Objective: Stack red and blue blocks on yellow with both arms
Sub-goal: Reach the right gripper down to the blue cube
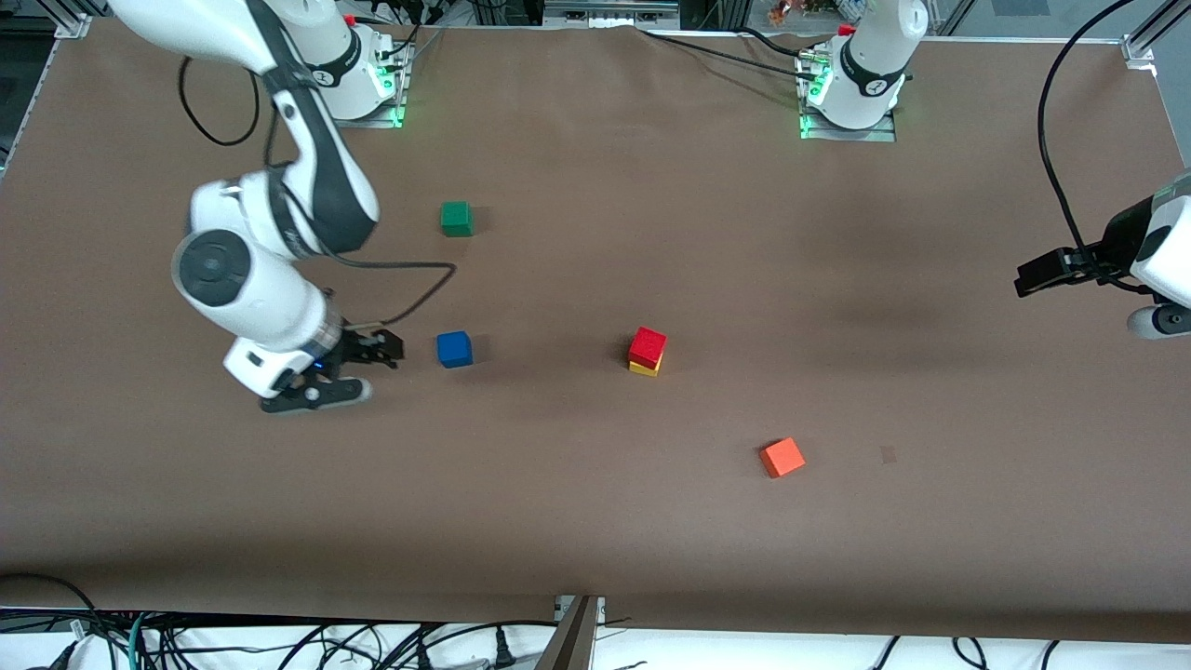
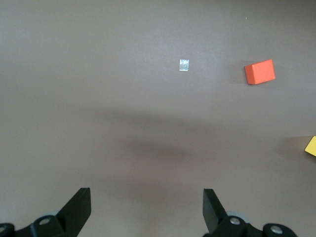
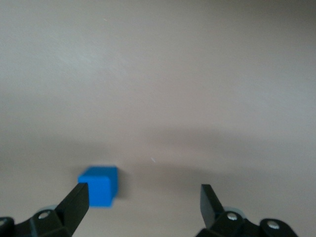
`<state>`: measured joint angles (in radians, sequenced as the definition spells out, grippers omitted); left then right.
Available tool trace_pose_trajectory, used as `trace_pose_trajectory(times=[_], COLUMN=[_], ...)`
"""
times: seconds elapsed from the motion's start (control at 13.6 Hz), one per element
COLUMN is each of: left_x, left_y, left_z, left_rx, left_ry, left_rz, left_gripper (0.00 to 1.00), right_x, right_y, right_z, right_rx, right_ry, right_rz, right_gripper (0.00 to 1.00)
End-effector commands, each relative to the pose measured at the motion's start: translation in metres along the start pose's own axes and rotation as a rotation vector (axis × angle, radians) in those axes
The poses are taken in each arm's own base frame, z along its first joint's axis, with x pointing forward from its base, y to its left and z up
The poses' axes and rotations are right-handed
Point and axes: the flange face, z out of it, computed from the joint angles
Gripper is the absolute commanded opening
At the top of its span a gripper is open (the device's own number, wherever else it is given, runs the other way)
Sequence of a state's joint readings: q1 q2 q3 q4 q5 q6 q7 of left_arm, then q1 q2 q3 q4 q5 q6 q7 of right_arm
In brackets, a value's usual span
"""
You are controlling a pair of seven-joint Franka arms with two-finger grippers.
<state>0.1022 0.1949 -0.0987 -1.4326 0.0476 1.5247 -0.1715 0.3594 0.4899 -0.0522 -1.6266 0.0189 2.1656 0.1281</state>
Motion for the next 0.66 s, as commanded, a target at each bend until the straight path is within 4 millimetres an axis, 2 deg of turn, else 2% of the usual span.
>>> trace_pose_trajectory(times=[0.0, 0.22, 0.37, 0.59], left_x=[0.003, 0.003, 0.003, 0.003], left_y=[0.003, 0.004, 0.004, 0.004], left_z=[-0.005, -0.005, -0.005, -0.005], left_rx=[-0.024, -0.024, -0.024, -0.024], left_ry=[0.004, 0.004, 0.004, 0.004], left_rz=[0.017, 0.019, 0.019, 0.016], left_gripper=[1.00, 1.00, 1.00, 1.00], right_x=[0.010, 0.009, -0.001, -0.015], right_y=[-0.042, -0.052, -0.073, -0.071], right_z=[0.043, 0.078, 0.092, 0.111], right_rx=[0.006, 0.006, 0.007, -0.001], right_ry=[0.037, 0.040, 0.014, -0.049], right_rz=[0.024, 0.013, -0.014, -0.007], right_gripper=[1.00, 1.00, 1.00, 1.00])
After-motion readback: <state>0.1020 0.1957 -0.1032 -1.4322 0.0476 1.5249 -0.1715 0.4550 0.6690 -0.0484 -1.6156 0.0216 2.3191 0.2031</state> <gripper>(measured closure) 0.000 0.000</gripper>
